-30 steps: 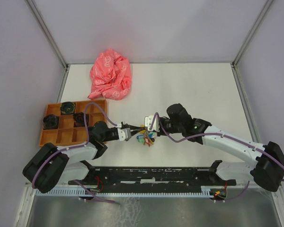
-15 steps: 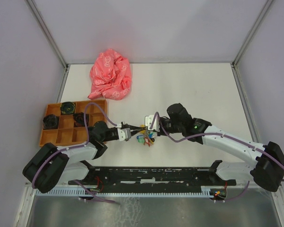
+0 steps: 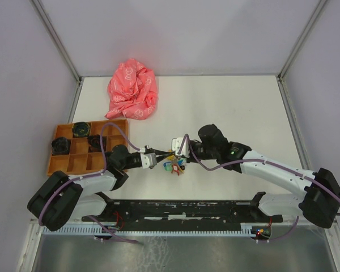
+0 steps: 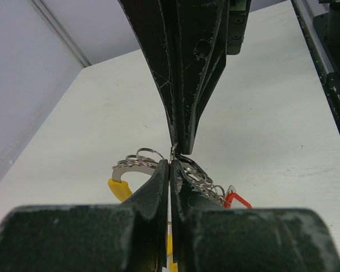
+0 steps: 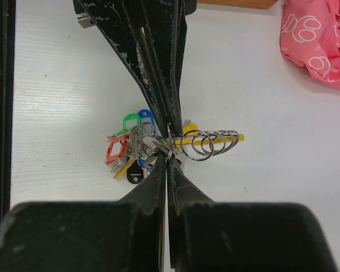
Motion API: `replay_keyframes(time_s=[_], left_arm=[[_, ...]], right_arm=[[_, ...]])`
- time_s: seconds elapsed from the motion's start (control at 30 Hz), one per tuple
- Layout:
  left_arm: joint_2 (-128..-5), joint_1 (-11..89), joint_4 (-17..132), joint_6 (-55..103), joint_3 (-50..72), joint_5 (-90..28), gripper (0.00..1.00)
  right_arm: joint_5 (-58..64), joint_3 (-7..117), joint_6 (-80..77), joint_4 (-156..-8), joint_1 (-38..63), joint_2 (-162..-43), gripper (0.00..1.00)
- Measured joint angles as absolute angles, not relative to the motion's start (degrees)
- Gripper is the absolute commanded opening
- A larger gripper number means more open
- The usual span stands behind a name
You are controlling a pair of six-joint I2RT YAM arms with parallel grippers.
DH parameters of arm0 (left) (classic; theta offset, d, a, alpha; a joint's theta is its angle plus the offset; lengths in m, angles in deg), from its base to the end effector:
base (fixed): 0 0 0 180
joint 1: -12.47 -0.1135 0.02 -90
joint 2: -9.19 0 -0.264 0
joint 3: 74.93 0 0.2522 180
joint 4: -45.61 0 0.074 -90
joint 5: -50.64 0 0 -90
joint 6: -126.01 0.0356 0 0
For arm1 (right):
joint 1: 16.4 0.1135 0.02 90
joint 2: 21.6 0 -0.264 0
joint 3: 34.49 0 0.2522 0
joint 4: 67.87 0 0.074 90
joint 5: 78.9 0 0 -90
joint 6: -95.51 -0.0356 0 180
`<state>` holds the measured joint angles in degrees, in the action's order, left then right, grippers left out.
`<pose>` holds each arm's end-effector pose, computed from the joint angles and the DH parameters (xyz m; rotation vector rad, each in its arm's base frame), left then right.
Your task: Put the keys on the keyring
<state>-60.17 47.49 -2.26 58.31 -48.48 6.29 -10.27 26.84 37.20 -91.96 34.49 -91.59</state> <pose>0.1575 -0.1415 0.1974 1.2506 0.9317 -0.7641 0.1597 0.2170 0.2656 -1.5816 1.4661 0.5944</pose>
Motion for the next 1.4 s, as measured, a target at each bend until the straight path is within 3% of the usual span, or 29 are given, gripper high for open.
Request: replay_keyframes(time_s=[1.4], left_arm=[[-56.06, 50.58, 14.92, 66.05, -44.53, -0.51, 0.03]], right_arm=[[-7.17, 35.76, 37.24, -101.95, 34.97, -98.17, 0.01]])
